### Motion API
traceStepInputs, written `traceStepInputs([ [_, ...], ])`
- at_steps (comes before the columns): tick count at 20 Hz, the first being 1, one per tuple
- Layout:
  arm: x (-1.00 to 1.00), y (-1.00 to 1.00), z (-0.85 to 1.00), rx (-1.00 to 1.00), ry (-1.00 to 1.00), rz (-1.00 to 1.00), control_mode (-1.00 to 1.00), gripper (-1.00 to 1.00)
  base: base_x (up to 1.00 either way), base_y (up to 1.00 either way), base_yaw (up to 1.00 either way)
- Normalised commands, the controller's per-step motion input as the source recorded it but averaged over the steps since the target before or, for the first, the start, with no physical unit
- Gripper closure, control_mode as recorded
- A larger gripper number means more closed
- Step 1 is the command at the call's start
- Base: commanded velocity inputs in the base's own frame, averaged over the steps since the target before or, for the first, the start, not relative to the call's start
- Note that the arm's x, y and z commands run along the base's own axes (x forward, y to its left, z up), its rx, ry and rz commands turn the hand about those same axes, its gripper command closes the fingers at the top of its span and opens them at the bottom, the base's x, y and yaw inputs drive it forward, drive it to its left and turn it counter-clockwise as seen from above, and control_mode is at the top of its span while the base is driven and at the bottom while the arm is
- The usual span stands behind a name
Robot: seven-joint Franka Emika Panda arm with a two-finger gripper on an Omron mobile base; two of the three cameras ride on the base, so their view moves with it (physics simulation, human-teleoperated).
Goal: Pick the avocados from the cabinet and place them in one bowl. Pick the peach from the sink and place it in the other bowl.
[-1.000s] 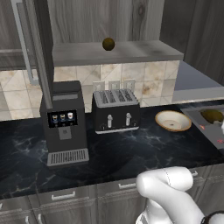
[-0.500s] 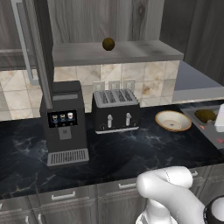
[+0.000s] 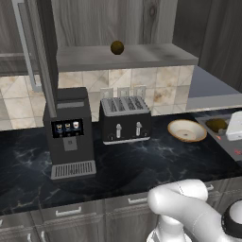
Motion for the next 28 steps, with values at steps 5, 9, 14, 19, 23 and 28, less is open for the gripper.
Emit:
traceStepInputs([
  [5,0.24,-0.05,-0.12,0.00,-0.02,0.00,-1.00,1.00,0.00,0.00,0.00],
  [9,0.33,0.00,0.00,-0.02,0.03,0.00,-1.00,1.00,0.00,0.00,0.00],
  [14,0.32,0.00,-0.05,-0.06,0.09,0.00,-1.00,1.00,0.00,0.00,0.00],
  [19,0.26,-0.05,-0.20,-0.04,0.06,0.00,-1.00,1.00,0.00,0.00,0.00],
  [23,0.22,-0.08,-0.19,0.00,0.00,0.00,-1.00,1.00,0.00,0.00,0.00],
  [28,0.20,-0.07,-0.17,0.00,-0.01,0.00,-1.00,1.00,0.00,0.00,0.00],
])
